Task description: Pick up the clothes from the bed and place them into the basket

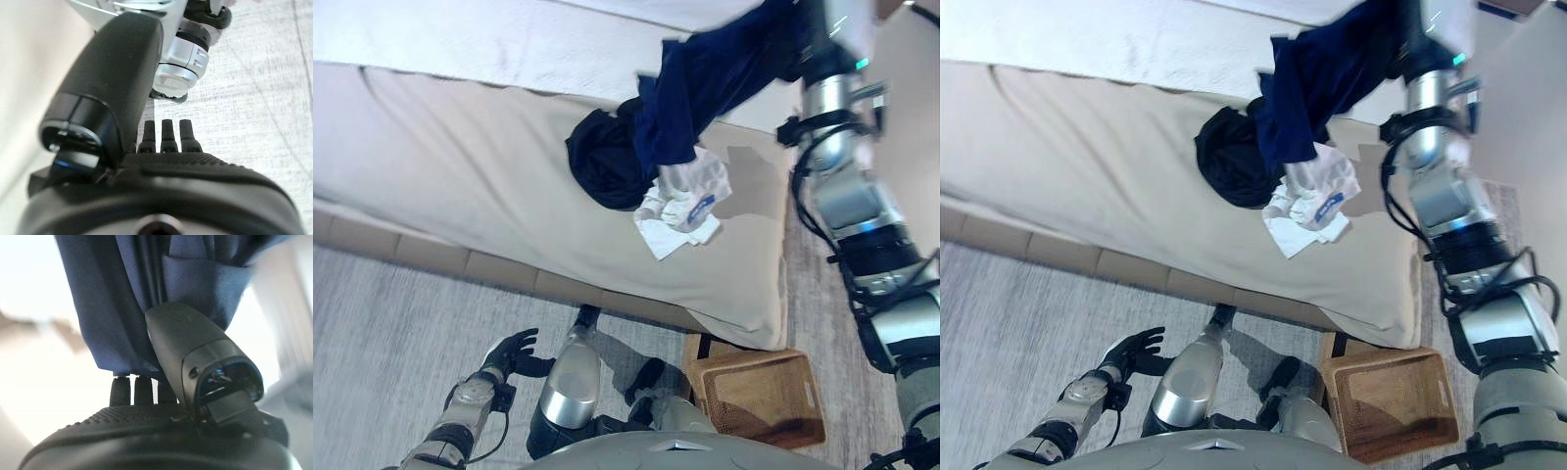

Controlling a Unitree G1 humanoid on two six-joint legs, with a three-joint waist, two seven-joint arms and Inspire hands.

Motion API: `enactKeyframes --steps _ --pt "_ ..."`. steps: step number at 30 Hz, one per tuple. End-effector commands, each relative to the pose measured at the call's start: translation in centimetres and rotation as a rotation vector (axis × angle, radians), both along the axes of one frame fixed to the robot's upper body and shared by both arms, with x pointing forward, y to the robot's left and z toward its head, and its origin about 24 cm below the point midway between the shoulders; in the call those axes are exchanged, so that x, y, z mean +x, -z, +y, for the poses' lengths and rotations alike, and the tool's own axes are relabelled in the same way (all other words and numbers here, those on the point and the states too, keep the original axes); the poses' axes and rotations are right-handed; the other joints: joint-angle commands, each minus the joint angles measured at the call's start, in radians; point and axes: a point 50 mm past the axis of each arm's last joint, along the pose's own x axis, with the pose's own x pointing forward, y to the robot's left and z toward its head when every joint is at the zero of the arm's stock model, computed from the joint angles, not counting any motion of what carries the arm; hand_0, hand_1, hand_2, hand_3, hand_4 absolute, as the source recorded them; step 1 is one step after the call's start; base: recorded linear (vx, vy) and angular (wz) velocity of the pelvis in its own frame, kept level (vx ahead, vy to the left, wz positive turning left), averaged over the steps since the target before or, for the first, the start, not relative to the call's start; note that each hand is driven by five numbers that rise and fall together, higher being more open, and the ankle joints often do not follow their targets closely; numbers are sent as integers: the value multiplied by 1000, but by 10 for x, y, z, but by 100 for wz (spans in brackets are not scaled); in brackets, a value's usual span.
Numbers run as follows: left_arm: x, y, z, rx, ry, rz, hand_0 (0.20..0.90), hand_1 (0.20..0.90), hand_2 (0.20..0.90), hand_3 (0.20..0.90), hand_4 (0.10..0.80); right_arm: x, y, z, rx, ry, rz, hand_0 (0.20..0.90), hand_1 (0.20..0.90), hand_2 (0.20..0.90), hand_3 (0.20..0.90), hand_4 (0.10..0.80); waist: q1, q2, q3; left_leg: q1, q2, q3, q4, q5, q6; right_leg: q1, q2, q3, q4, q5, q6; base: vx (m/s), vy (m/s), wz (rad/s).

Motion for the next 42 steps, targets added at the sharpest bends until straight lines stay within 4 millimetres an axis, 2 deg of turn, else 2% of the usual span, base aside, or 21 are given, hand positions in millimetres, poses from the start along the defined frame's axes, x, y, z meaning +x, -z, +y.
enactKeyframes --steps 1,7,12,18,23,28,31,34,35,36,42 --pt "-51 22 -7 -11 44 167 900 900 900 900 800 -40 -40 -24 -32 99 -293 300 300 300 200 100 -82 42 -296 103 -18 65 -62 -130 85 -67 19 52 91 -21 15 -46 -29 -27" --pt "-53 24 -7 -9 56 220 900 900 900 900 800 -65 -51 -57 30 202 -364 300 300 300 200 100 -153 54 -344 147 -10 123 -69 -151 81 -60 32 107 74 -15 15 -75 -61 -35" --pt "-51 26 -12 -22 80 253 900 900 900 900 800 -68 -35 -77 56 241 -279 300 300 300 200 100 -212 69 -365 166 -3 165 -74 -159 76 -62 48 155 66 -14 9 -49 -64 -40" --pt "-39 26 -22 -36 113 231 900 900 900 900 800 -65 10 -92 86 244 -85 300 300 300 200 100 -283 84 -358 186 13 226 -77 -172 68 -66 62 214 46 -7 1 -61 -85 -44" --pt "-29 23 -24 -19 153 212 900 900 900 900 800 -55 67 -101 113 267 176 300 300 300 200 100 -334 101 -338 196 25 266 -55 -189 77 -85 68 257 93 -30 -11 -47 -124 -32" --pt "-20 19 -23 -9 158 189 900 900 900 900 800 -43 114 -104 98 275 419 300 300 300 200 100 -356 119 -300 181 23 270 15 -216 87 -119 66 256 153 -48 -26 -35 -161 -25" --pt "-13 16 -26 -29 142 148 900 900 900 900 800 -35 136 -109 81 310 545 300 300 300 200 100 -364 136 -262 148 24 272 89 -233 84 -145 56 255 183 -52 -36 -61 -144 -24" --pt "6 9 -33 -53 143 74 900 900 900 900 800 -26 143 -114 75 351 602 300 300 300 200 100 -369 156 -213 91 31 279 149 -241 76 -194 44 245 219 -56 -46 -198 -111 -20" --pt "20 3 -38 -69 145 19 900 900 900 900 800 -19 143 -116 80 367 620 300 300 300 200 100 -372 171 -174 56 36 284 174 -239 71 -226 38 239 239 -58 -51 -231 -87 -14" --pt "25 1 -41 -76 145 -2 900 900 900 900 800 -17 143 -117 78 374 624 300 300 300 200 100 -373 179 -160 42 37 286 181 -237 69 -238 36 239 245 -60 -54 -243 -82 -19" --pt "62 -18 -57 -131 110 -165 900 900 900 900 800 5 131 -115 56 424 643 300 300 300 200 100 -384 250 -40 -115 35 291 279 -224 58 -394 26 238 348 -88 -82 -197 -59 -10"
